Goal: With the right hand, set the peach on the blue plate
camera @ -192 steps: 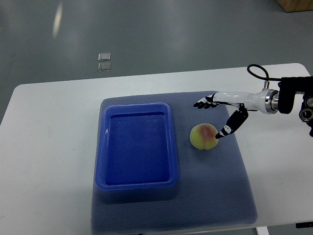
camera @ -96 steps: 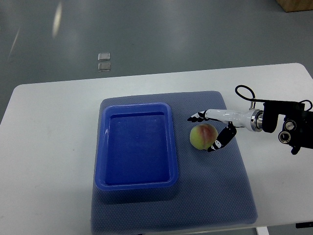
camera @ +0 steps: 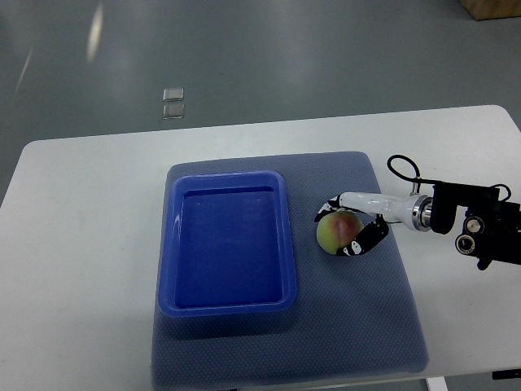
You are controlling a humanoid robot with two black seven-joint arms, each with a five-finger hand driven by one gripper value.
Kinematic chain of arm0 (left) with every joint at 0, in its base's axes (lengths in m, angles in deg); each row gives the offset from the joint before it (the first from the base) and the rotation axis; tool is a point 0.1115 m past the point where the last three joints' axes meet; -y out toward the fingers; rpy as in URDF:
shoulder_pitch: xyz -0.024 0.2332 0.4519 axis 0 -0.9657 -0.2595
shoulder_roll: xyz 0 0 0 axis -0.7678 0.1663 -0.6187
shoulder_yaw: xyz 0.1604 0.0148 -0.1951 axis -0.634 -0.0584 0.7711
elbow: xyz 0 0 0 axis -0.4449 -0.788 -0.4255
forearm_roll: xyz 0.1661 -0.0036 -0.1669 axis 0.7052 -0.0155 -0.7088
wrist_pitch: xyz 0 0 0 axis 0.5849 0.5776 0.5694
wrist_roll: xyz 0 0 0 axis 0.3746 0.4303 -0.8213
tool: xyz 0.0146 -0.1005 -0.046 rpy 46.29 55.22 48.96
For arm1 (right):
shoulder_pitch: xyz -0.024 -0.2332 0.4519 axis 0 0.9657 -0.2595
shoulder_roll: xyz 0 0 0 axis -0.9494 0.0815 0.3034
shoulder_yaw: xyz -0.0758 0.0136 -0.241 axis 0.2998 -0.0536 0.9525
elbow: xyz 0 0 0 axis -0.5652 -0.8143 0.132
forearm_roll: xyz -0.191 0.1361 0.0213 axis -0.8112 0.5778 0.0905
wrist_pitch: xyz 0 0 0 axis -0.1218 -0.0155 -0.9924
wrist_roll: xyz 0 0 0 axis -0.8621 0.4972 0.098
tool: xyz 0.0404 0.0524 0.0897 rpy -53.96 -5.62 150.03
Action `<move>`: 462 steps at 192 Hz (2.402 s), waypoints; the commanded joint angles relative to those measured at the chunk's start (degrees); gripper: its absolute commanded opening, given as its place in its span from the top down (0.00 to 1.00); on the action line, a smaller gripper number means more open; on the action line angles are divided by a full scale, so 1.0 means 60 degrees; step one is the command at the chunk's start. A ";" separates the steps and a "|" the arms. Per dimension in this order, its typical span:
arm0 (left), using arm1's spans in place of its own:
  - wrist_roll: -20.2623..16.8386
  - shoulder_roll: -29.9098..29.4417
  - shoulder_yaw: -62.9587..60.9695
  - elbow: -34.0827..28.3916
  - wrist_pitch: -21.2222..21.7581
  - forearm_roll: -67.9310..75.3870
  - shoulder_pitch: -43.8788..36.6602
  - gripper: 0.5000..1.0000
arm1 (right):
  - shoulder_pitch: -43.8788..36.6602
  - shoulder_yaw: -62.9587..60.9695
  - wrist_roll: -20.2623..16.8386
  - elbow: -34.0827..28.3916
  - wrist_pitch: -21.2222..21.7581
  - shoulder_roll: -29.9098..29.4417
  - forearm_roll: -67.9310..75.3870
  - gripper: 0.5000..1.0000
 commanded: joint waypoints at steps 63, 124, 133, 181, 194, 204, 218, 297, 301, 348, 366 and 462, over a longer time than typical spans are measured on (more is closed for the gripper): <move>0.0001 0.0000 -0.0007 0.0052 -0.0015 0.0030 0.0006 0.00 | -0.5082 -0.0134 -0.0022 -0.1487 0.3017 0.3078 0.2228 1.00; 0.0001 0.0000 -0.0007 0.0067 -0.0030 0.0045 0.0021 0.00 | -0.6019 -0.0076 -0.0080 -0.1385 0.3412 0.2596 0.3136 1.00; 0.0001 0.0000 -0.0007 0.0067 -0.0030 0.0045 0.0021 0.00 | -0.6063 -0.0031 -0.0095 -0.1239 0.3339 0.2127 0.3341 1.00; 0.0001 0.0000 0.0008 0.0067 -0.0030 0.0015 0.0021 0.00 | -0.6034 0.0745 -0.0095 0.0988 0.2753 -0.1843 0.3839 0.99; 0.0001 0.0000 0.0008 0.0052 -0.0030 0.0015 0.0021 0.00 | -0.5902 0.0965 -0.0095 0.1501 0.2636 -0.2884 0.3839 0.97; 0.0001 0.0000 0.0008 0.0052 -0.0030 0.0001 0.0021 0.00 | -0.5668 0.1038 -0.0095 0.1882 0.2533 -0.3645 0.3825 0.97; 0.0001 0.0000 0.0008 0.0052 -0.0030 0.0001 0.0021 0.00 | -0.5477 0.1067 -0.0095 0.2087 0.2445 -0.4011 0.3810 0.97; 0.0001 0.0000 0.0008 0.0052 -0.0030 0.0001 0.0021 0.00 | -0.3470 0.1170 -0.0095 0.3830 0.2021 -0.6092 0.3283 0.78; 0.0001 0.0000 0.0008 0.0052 -0.0030 0.0001 0.0021 0.00 | -0.3470 0.1170 -0.0095 0.3830 0.2021 -0.6092 0.3283 0.78; 0.0001 0.0000 -0.0007 0.0052 -0.0030 0.0001 0.0021 0.00 | -0.2782 0.1170 -0.0080 0.4431 0.1889 -0.6092 0.2858 0.41; 0.0001 0.0000 -0.0007 0.0052 -0.0030 0.0001 0.0021 0.00 | -0.2650 0.1140 -0.0036 0.4460 0.1889 -0.6092 0.2858 0.29; 0.0001 0.0000 -0.0007 0.0052 -0.0030 0.0015 0.0021 0.00 | -0.3251 -0.0031 -0.0022 0.4343 0.2006 -0.6092 0.2975 0.14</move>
